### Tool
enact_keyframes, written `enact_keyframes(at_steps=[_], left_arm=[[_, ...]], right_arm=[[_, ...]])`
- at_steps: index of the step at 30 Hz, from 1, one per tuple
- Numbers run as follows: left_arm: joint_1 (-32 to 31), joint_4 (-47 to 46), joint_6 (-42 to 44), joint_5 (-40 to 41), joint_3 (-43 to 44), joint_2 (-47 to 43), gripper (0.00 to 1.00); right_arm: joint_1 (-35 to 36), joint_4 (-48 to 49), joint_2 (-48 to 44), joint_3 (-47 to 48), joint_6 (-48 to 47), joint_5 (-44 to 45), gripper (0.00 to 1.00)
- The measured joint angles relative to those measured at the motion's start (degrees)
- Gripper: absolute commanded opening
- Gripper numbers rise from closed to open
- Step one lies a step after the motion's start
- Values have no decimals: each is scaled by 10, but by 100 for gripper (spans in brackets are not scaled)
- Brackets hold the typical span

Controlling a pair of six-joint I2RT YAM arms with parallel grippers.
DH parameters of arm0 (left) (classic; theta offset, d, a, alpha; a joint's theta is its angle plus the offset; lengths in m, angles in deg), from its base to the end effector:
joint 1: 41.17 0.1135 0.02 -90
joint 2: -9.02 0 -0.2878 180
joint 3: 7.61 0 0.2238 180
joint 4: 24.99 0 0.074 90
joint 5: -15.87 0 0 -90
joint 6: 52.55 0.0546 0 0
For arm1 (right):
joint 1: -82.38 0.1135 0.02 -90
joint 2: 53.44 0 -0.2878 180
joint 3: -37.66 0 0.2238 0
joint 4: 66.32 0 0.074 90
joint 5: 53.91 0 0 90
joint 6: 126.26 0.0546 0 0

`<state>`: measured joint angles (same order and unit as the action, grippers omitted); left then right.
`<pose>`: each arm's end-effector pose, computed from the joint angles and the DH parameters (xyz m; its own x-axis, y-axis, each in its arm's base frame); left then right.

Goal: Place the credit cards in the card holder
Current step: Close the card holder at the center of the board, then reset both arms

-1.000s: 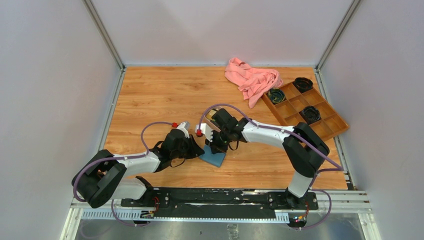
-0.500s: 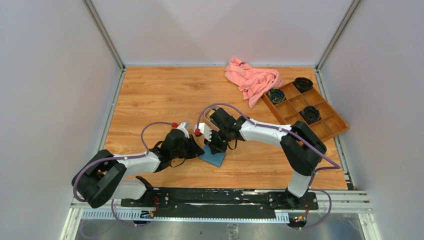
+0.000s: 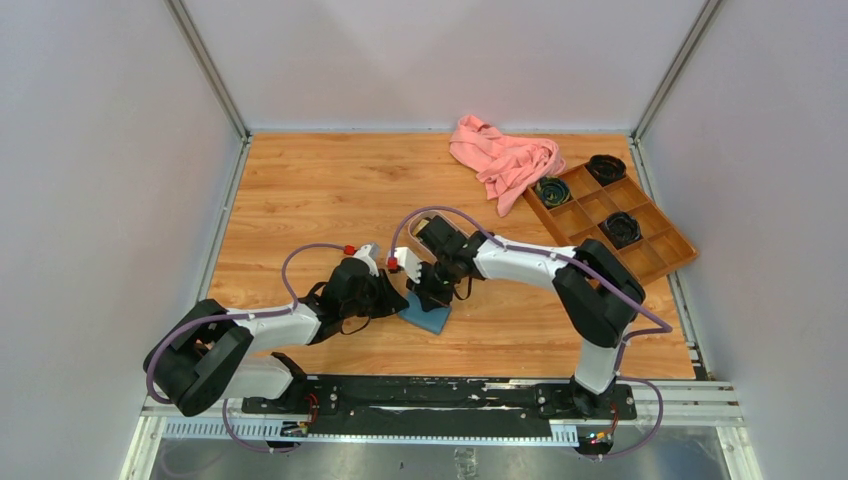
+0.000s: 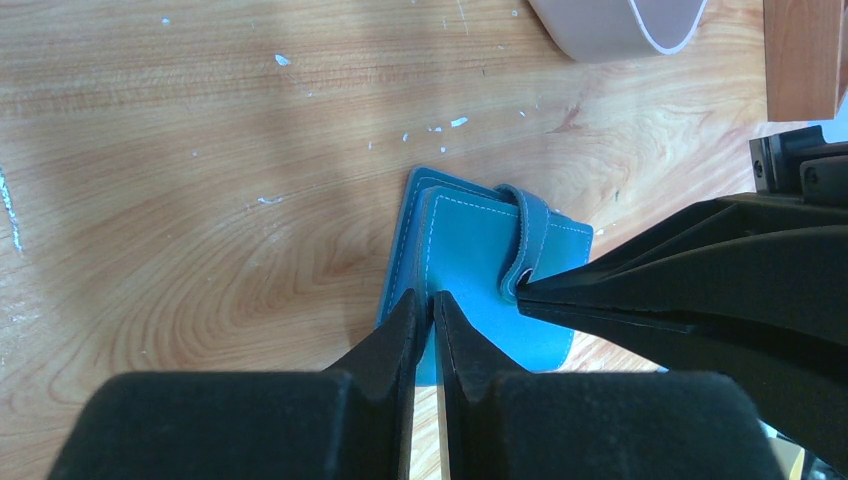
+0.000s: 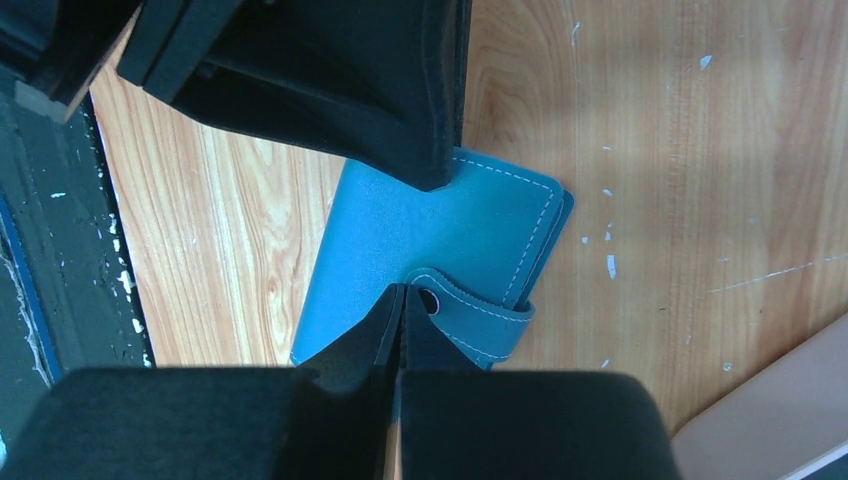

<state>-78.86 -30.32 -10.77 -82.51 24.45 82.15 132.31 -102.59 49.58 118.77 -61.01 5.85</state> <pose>0.1606 -0.1341 0.1671 -0.8288 -0.2919 -0.4773 0.1207 0.7397 -0.6620 0.2084 0.2904 0.2074 -0.1484 -0.7383 -0.6580 -0.9846 0.0483 0.1679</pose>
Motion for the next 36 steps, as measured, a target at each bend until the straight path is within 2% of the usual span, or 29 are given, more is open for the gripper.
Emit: enact_keyframes(at_steps=[1, 4, 6, 9, 11, 13, 17, 20, 22, 23, 25, 26, 27, 28, 32, 36], left_arm=[[0, 0, 0, 0, 0, 0, 10], [0, 0, 0, 0, 0, 0, 10], [0, 0, 0, 0, 0, 0, 11], [1, -1, 0, 1, 0, 0, 13], [3, 0, 0, 0, 0, -1, 20], [8, 2, 4, -3, 0, -3, 28], [31, 9, 18, -11, 0, -18, 37], [54, 30, 37, -16, 1, -61, 46], [65, 83, 63, -7, 15, -122, 55], [68, 89, 69, -5, 18, -132, 61], [72, 159, 109, 17, 57, -184, 76], [72, 188, 129, 26, 78, -205, 84], [72, 219, 151, 39, 106, -230, 96], [72, 248, 172, 55, 139, -256, 100], [74, 313, 244, 99, 226, -325, 100], [79, 370, 283, 111, 292, -352, 100]], right_arm=[[0, -2, 1, 2, 1, -1, 2], [0, -8, 4, 7, 3, -3, 30], [0, -15, 3, 9, 2, -18, 45], [2, -30, -6, 9, -9, -37, 59], [2, -42, -20, 9, -24, -46, 66], [1, -57, -44, 10, -40, -56, 68], [-17, -97, -109, 15, -90, -70, 69], [-61, -114, -170, 15, -120, -71, 72], [-99, -119, -209, 15, -134, -64, 74], [-117, -121, -224, 15, -138, -59, 75], [-162, -123, -257, 15, -143, -48, 79], [-186, -124, -270, 16, -143, -44, 87], [-211, -126, -281, 17, -143, -42, 98], [-241, -128, -291, 20, -139, -41, 100], [-362, -122, -323, 30, -89, -38, 100], [-485, -116, -351, 33, -20, -79, 99]])
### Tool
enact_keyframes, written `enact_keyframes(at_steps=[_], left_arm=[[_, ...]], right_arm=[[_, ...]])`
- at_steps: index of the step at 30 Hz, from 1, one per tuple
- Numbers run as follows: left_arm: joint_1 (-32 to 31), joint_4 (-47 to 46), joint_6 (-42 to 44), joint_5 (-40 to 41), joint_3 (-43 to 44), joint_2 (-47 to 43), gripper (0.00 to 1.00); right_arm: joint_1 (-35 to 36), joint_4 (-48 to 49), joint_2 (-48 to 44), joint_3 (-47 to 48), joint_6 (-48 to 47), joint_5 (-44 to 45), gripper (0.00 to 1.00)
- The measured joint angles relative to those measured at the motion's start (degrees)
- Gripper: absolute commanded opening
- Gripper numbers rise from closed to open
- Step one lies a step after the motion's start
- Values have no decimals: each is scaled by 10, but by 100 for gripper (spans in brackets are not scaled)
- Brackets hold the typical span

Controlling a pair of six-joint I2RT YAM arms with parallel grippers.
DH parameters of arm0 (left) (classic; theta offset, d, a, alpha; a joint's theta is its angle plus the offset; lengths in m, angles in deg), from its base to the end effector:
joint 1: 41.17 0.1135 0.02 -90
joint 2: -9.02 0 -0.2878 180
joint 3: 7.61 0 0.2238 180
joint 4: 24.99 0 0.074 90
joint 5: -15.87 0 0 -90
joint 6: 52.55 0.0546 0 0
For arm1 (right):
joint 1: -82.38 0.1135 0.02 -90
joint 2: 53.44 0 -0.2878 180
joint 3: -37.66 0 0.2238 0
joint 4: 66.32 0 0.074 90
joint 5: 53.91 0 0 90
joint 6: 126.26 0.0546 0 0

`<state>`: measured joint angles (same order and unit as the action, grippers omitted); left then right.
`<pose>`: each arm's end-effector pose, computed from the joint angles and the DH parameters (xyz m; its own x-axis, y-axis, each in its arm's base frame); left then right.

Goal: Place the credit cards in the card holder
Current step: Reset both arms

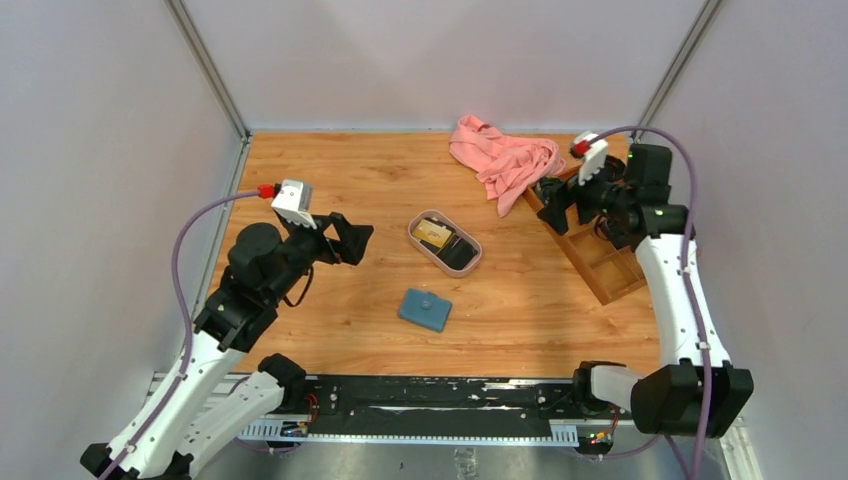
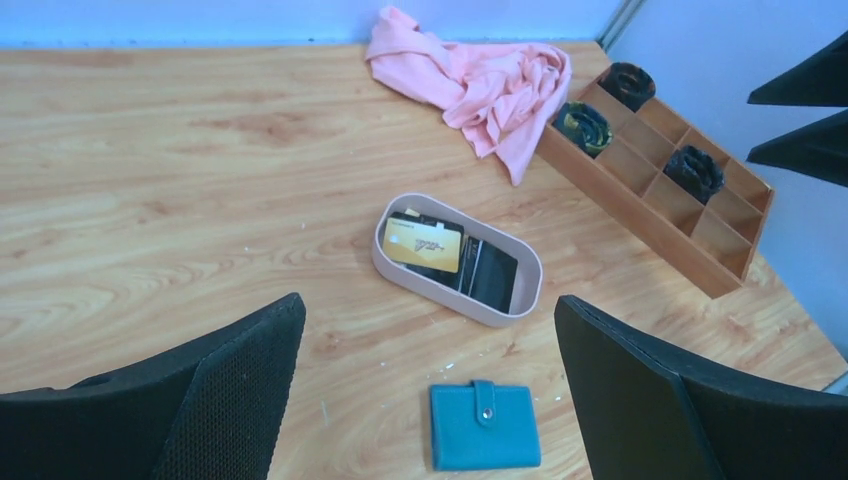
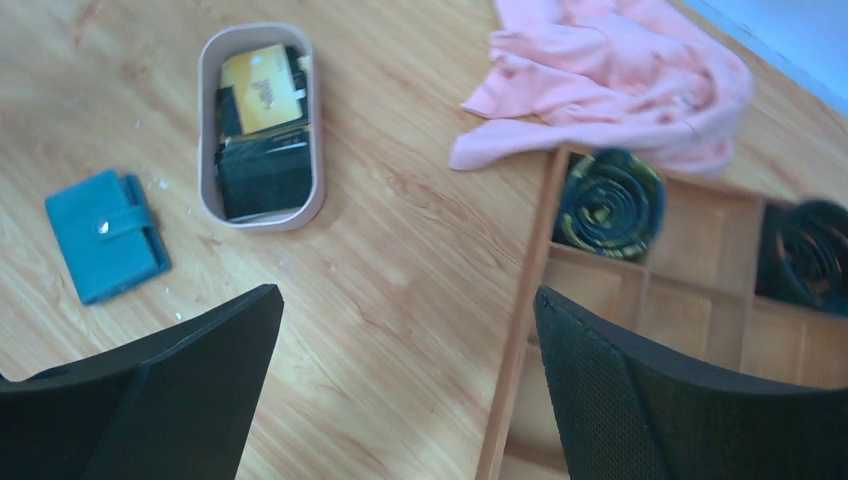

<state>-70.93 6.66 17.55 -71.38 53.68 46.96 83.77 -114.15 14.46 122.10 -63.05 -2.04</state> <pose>0.1104 -0.0601 0.3606 -0.2726 -0.2358 -0.9328 0.3848 0.8619 -0.3303 0.2253 0.0392 0.3831 -0.2171 -0.3599 -0.9074 -0.7219 0.6849 -0.0989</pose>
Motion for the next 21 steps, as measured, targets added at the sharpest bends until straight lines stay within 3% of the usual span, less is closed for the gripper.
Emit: enact_keyframes(at_steps=[3, 7, 9, 21], left_arm=[[2, 41, 14, -3, 54, 6, 100], [4, 76, 15, -32, 119, 14, 100], [4, 82, 9, -50, 138, 16, 100], [4, 113, -61, -118, 173, 24, 100]], right_arm=[[-65, 1, -17, 4, 46, -25, 93], [-101, 0, -39, 19, 83, -50, 96], [-104, 1, -47, 29, 103, -54, 100], [-107, 0, -57, 56, 183, -111, 100]])
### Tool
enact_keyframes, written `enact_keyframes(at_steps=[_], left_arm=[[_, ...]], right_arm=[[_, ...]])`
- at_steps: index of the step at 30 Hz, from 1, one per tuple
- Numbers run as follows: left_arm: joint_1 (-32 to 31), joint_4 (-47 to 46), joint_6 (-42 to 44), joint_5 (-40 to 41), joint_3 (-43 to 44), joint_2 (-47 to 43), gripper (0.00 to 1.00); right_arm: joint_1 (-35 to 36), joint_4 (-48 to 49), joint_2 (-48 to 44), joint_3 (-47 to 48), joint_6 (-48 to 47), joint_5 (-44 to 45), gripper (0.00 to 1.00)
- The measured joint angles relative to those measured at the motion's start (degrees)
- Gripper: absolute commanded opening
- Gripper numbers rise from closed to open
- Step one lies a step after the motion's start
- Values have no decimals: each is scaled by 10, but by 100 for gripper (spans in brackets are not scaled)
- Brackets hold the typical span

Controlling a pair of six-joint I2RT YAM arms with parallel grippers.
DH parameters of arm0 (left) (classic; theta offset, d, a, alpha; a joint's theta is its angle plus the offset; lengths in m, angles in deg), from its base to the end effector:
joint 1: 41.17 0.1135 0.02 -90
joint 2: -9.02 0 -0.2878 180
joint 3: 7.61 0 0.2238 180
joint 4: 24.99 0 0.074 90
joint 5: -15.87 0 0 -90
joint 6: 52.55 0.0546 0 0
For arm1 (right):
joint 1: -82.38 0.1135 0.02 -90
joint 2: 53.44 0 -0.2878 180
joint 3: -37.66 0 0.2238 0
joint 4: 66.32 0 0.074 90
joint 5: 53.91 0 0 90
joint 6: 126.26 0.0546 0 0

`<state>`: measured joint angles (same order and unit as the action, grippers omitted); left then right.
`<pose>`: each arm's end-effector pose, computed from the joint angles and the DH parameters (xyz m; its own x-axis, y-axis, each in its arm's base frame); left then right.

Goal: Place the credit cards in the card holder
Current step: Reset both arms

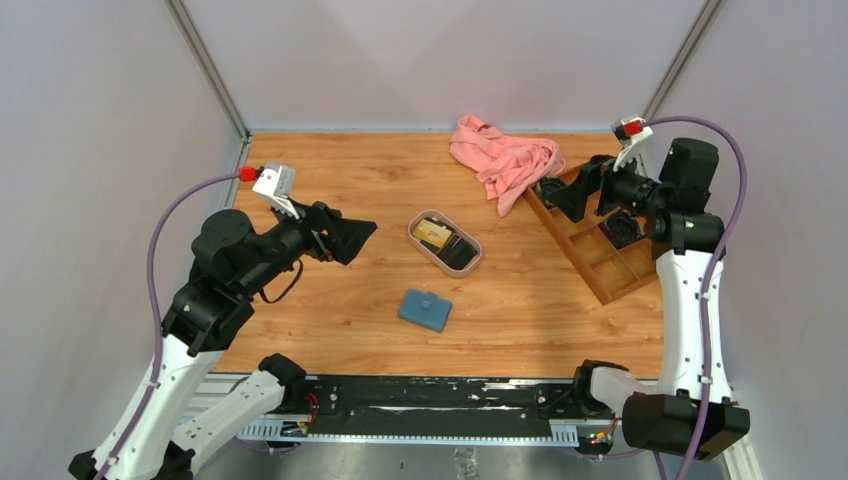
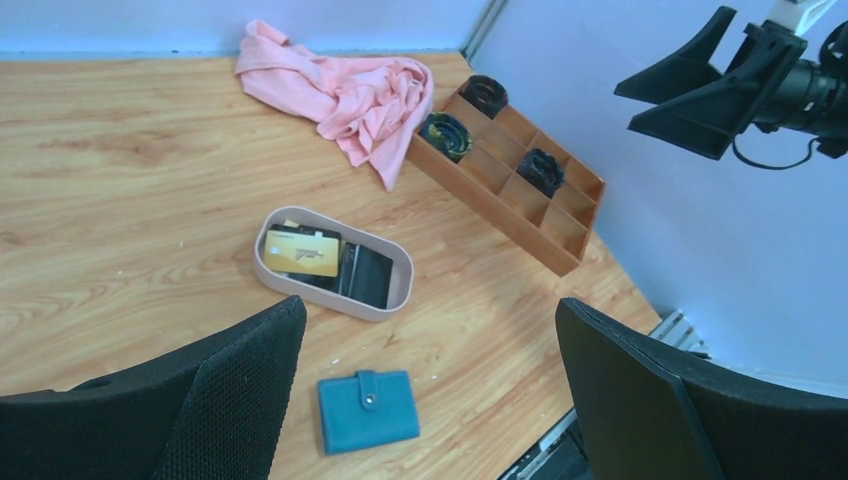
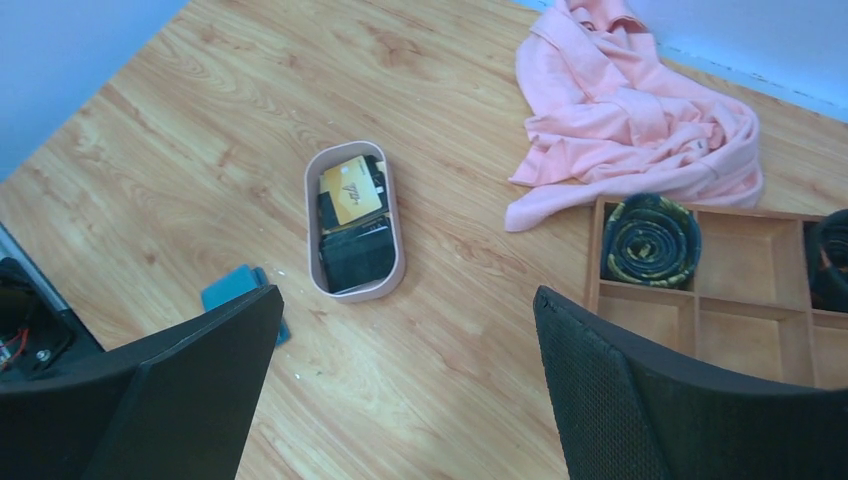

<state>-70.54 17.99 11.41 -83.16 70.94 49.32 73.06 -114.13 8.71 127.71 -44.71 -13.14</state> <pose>0.0862 -0.0583 0.4277 -0.3370 -0.3078 -0.8897 0.5261 0.7221 -0.4491 0.1907 0.0106 0.4353 -0.2447 -0.0571 -0.9679 -0.6398 0.7596 0.1169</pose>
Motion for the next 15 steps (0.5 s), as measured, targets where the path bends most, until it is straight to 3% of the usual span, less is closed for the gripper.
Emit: enact_keyframes(at_steps=[15], left_arm=[[0, 23, -41, -17, -1, -39, 100]], right_arm=[[-12, 39, -16, -58, 49, -58, 100]])
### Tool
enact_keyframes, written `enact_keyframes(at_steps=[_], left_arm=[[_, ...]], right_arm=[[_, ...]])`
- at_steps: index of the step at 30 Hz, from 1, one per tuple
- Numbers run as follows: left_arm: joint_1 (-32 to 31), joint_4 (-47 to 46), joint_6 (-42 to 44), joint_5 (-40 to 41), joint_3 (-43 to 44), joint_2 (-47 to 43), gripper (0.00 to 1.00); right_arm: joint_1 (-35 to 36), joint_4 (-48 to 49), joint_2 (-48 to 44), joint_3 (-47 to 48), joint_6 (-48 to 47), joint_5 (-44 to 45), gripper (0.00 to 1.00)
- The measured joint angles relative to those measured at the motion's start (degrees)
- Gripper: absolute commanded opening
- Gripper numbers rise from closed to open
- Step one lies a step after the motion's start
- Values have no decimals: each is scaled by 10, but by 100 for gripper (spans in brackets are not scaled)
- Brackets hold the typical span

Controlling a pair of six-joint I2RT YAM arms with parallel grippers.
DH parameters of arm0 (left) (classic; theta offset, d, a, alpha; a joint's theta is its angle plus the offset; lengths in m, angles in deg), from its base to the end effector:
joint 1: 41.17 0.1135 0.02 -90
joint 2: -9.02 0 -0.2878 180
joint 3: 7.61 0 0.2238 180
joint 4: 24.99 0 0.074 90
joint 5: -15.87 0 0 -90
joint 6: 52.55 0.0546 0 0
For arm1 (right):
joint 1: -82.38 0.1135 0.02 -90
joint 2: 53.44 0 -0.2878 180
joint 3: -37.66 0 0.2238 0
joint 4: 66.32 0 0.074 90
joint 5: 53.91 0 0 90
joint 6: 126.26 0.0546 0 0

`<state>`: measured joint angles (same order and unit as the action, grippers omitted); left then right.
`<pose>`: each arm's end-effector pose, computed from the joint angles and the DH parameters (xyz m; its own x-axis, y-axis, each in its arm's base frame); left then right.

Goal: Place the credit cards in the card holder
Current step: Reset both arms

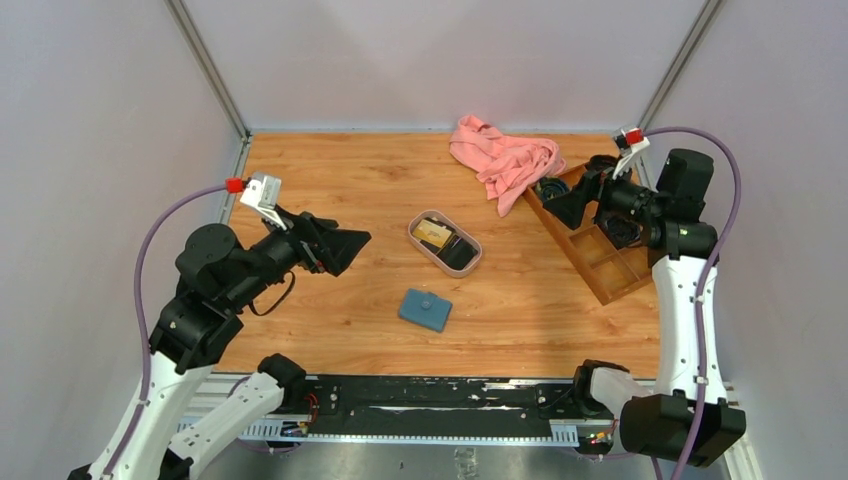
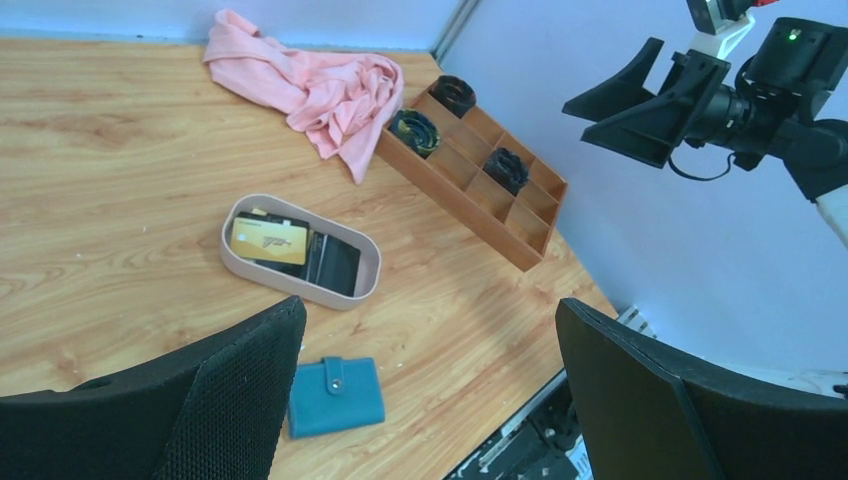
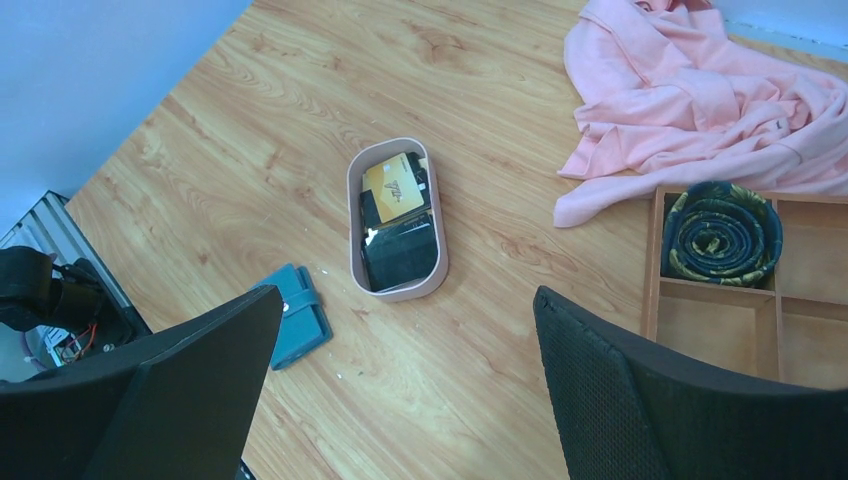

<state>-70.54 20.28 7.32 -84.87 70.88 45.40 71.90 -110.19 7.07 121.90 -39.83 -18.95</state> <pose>0.0663 -0.0490 0.4272 -0.3648 -0.3606 -0.8584 0.5329 0.6752 -0.5101 0.1872 0.0109 0.4178 -0.2973 0.0187 -0.9546 -0.6722 0.7059 0.2232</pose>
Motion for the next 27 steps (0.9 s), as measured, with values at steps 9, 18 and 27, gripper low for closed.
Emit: enact_keyframes(at_steps=[9, 18, 27], left_arm=[[0, -1, -56, -15, 64, 61, 100], [0, -16, -141, -15, 215, 147, 100], [0, -40, -190, -4, 230, 144, 100]], right_arm=[[-6, 26, 2, -13, 17, -5, 100], [-9, 35, 29, -17, 16, 3, 100], [-10, 43, 59, -18, 16, 9, 100]])
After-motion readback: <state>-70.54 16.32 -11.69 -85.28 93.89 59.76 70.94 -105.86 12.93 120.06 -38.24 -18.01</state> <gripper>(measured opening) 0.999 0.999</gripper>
